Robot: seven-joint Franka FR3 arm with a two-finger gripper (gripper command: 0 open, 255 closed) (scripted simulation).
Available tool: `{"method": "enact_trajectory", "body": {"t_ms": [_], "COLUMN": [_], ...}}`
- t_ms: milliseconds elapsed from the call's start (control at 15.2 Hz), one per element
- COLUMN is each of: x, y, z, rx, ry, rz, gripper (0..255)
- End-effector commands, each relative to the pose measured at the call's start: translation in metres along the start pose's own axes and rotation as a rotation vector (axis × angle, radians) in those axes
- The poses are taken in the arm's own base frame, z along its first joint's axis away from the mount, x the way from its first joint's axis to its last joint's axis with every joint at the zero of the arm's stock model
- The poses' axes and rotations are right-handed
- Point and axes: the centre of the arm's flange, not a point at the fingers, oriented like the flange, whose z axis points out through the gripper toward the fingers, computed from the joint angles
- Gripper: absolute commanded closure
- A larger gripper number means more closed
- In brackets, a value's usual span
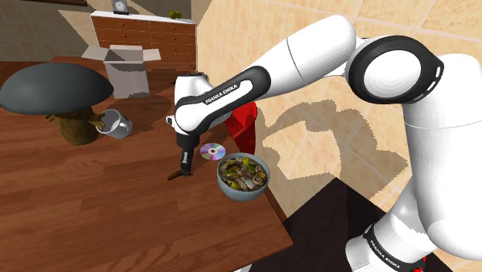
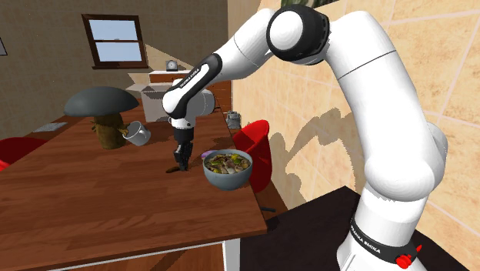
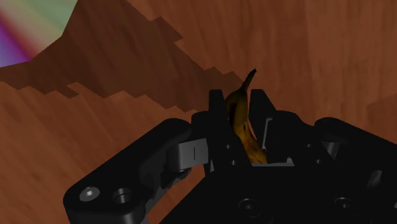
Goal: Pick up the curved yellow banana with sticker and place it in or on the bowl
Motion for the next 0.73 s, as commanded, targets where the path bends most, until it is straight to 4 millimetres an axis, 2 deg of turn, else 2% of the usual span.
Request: {"method": "enact_trajectory", "body": {"t_ms": [0, 660], "x": [0.000, 0.002], "y": [0.000, -0.010], "z": [0.000, -0.052], "rx": [0.000, 0.000], "ry": [0.000, 0.000], "rz": [0.000, 0.000], "gripper": [255, 255]}}
